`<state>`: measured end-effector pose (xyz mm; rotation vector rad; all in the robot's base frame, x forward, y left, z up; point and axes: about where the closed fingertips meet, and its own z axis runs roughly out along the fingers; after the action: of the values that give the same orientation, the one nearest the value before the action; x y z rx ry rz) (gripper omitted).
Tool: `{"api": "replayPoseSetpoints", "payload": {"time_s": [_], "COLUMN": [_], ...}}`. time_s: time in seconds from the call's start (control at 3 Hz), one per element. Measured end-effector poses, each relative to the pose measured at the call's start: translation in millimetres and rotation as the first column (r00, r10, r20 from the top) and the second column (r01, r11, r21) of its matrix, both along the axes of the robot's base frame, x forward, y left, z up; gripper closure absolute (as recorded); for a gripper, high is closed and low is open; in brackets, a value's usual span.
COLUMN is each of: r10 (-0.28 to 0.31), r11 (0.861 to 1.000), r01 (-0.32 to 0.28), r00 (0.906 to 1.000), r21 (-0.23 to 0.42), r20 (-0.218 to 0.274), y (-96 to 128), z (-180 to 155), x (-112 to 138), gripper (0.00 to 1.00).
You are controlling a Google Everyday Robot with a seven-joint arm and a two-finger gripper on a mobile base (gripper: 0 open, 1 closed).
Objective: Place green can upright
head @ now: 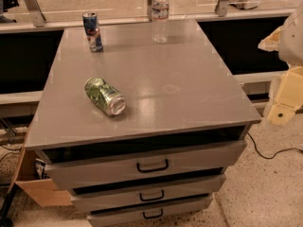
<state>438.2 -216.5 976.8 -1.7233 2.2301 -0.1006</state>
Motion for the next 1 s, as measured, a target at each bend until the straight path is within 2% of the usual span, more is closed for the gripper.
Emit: {"api": "replayPoseSetpoints", "payload": {"time_s": [0.33,0.67,1.0], "r10": [0.0,-0.002,-0.03], "r11": [1.0,1.0,0.997], "r01": [0.0,0.002,0.03], "r00": [1.0,1.0,0.9995], "r21": [0.0,0.031,0.074], "r20": [0.0,0.009,0.004], "y": [0,20,57], "z": [0,-11,-35], "x": [0,23,63], "gripper": [0.0,0.0,0.0]}}
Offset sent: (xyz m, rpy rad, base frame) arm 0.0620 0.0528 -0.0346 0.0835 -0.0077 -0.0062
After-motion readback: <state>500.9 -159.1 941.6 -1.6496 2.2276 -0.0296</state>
